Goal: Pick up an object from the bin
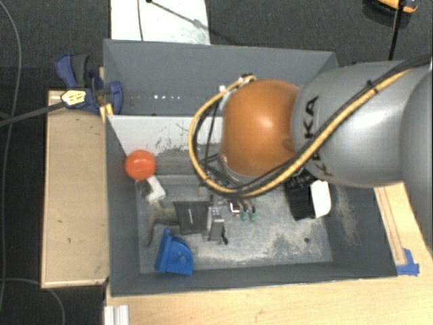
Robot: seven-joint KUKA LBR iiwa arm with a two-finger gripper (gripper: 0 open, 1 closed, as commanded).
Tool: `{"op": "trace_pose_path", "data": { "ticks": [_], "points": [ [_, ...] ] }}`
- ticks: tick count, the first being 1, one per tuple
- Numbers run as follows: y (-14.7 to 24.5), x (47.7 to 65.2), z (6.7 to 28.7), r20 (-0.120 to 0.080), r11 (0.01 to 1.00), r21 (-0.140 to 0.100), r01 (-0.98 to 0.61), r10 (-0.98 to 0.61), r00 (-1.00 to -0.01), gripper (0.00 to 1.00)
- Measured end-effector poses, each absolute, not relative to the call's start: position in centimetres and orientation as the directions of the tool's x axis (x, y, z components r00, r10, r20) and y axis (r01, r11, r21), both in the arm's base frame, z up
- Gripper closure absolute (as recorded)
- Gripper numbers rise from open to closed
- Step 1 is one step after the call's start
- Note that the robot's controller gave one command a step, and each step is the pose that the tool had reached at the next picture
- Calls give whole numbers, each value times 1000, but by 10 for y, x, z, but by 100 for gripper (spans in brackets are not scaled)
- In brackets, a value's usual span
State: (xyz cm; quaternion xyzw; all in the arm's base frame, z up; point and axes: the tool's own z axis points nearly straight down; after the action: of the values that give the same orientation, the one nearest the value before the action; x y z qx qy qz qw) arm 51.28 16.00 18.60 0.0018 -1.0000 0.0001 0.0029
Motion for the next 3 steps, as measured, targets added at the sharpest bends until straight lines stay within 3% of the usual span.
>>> {"op": "trace_pose_path", "data": {
  "ticks": [1,2,3],
  "points": [
    [159,514,191,-2,1000,1,1,1,-1000,0],
    [156,530,156,-3,999,2,37,37,-999,0],
    [152,541,123,1,1000,1,-25,-25,-1000,0]
  ]
}}
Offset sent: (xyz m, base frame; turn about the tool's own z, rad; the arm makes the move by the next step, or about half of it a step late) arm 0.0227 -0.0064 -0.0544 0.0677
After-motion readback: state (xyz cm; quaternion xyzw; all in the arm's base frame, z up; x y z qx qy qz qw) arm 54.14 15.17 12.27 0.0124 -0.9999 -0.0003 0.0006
